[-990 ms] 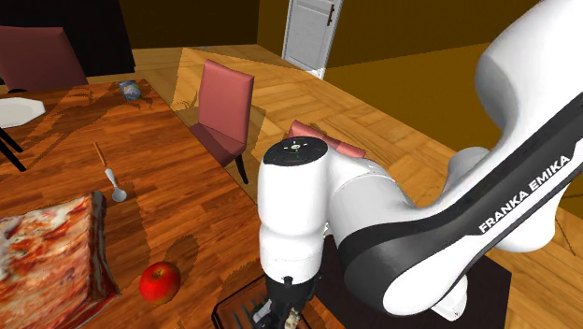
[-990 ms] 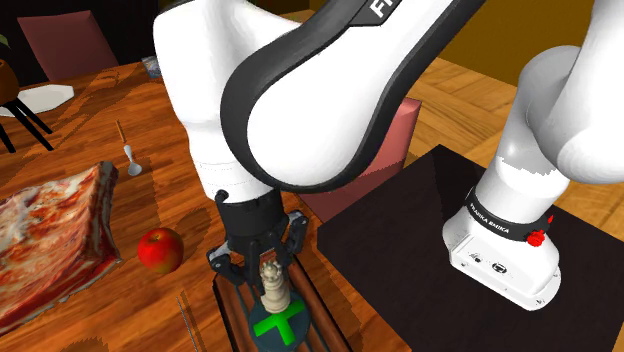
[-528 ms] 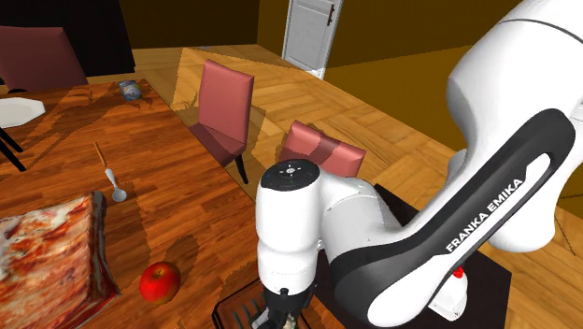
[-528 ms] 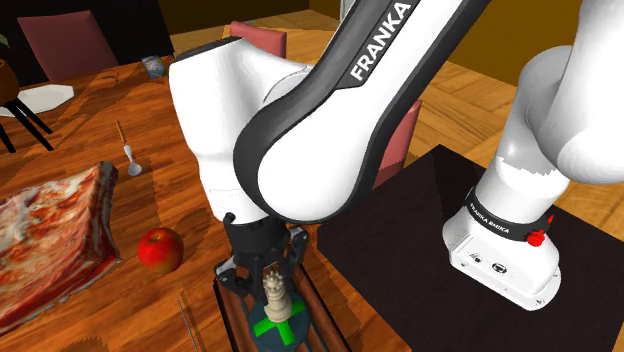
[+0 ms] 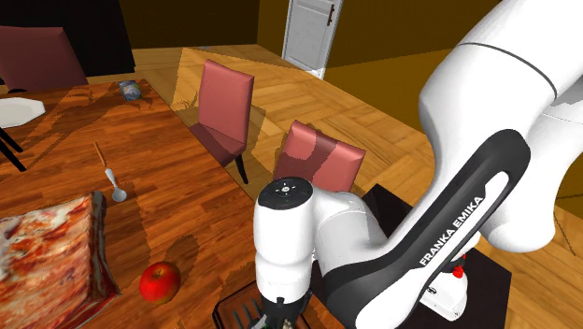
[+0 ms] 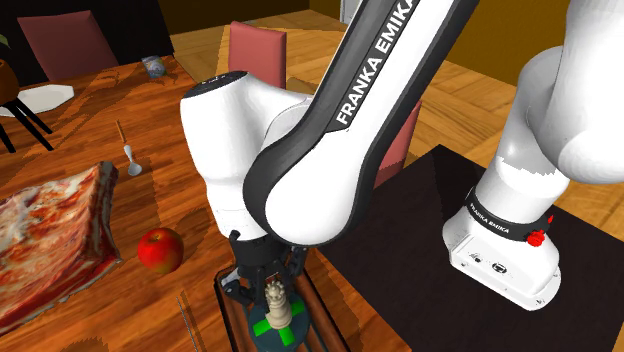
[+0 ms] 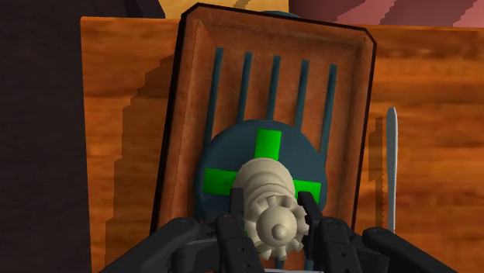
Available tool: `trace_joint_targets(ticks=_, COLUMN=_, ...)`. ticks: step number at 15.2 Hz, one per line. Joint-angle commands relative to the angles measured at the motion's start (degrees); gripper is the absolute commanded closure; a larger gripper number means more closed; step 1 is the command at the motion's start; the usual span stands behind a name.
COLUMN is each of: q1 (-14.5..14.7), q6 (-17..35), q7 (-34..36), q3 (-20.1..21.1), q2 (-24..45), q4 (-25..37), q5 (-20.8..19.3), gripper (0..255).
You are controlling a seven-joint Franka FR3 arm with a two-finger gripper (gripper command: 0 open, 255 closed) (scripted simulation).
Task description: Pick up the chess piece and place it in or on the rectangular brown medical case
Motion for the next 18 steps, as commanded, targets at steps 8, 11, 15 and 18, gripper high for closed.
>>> trace_joint_targets(ticks=8, q1=0.02, q6=0.13, q7=0.01, q3=-0.01, q2=0.09, q4=-0.02, q5=-0.03, gripper=0)
trace_joint_targets(ticks=11, q1=-0.48, q6=-2.18, q7=-0.61, q3=0.11, q2=-1.99, q4=0.25, q5=0.78, gripper=0)
trace_joint_targets(ticks=15, q1=-1.47, q6=-8.64, q7=-1.97, q3=-0.21, q2=-7.33, q4=1.47, q5=2.44, gripper=0)
trace_joint_targets(ticks=18, q1=-1.45, q6=-8.64, q7=-1.97, q3=-0.23, q2=-7.33, q4=1.47, q5=2.44, gripper=0)
